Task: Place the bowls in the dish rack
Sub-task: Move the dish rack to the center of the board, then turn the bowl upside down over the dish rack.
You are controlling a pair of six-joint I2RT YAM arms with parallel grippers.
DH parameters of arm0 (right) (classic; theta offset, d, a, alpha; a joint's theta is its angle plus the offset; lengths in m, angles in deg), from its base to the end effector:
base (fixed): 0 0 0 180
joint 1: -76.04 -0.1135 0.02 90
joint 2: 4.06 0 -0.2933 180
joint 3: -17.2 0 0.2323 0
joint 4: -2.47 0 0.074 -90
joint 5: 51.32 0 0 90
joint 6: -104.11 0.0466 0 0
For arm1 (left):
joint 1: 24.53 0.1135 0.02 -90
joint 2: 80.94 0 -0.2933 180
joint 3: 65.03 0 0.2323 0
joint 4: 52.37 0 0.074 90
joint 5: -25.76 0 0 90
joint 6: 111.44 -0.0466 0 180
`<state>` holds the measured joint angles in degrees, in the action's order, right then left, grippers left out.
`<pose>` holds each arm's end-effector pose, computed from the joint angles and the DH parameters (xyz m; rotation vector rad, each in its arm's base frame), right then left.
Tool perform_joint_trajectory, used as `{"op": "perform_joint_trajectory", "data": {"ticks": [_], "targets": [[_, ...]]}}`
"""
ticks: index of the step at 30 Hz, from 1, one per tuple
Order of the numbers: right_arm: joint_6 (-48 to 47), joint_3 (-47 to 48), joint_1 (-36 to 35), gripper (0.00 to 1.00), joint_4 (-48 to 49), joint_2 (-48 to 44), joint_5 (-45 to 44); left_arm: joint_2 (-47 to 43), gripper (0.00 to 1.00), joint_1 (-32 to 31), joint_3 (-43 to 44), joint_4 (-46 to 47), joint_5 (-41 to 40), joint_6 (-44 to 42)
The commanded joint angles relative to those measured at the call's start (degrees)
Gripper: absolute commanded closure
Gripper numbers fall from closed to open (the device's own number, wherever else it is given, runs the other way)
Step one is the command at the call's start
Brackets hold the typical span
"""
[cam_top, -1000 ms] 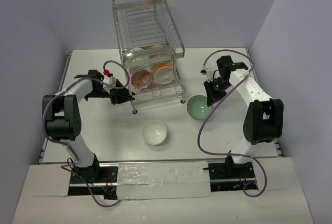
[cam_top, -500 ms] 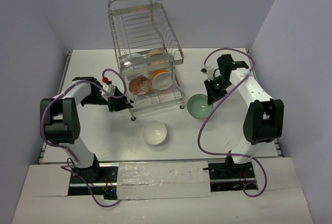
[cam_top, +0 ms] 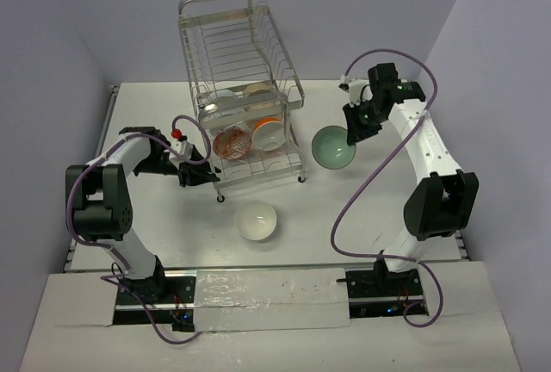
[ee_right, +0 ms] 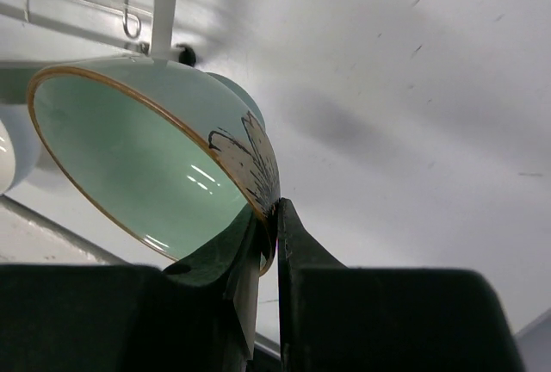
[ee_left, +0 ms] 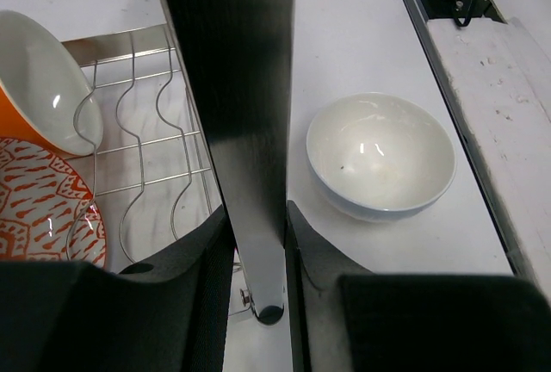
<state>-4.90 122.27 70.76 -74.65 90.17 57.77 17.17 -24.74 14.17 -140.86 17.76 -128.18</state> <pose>0.3145 0.0444 0.3416 -0.6535 2.5888 0.3785 0.2569 -0.0471 0.2518 1.3354 1.2942 -1.1845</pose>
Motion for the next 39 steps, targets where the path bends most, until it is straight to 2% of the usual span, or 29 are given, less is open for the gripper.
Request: {"op": "perform_joint_trajectory", "data": {"ticks": [1,12,22,29,39], "targets": [[0.99,7.52,0.27,1.0,-0.95,-3.27,0.95,0.42,1.0,-0.32,-0.24,-5.5,-13.26,-0.66],[2.57,14.83,-2.63,1.0,-1.13,-2.83,-1.69,1.56,1.0,-1.9,-0.33,-5.59,-17.31,-1.1],[3.45,25.55,-5.35,1.0,-3.15,-1.16,-5.82,2.97,1.0,-4.27,-0.33,-5.59,-18.36,-2.6],[3.89,33.37,-10.36,1.0,-3.15,0.77,-11.79,3.23,1.0,-5.07,0.63,-5.59,-20.65,-2.42],[5.2,37.51,-12.39,1.0,-0.43,1.83,-17.59,3.5,1.0,-4.27,0.02,-5.5,-15.91,-1.99]]}}
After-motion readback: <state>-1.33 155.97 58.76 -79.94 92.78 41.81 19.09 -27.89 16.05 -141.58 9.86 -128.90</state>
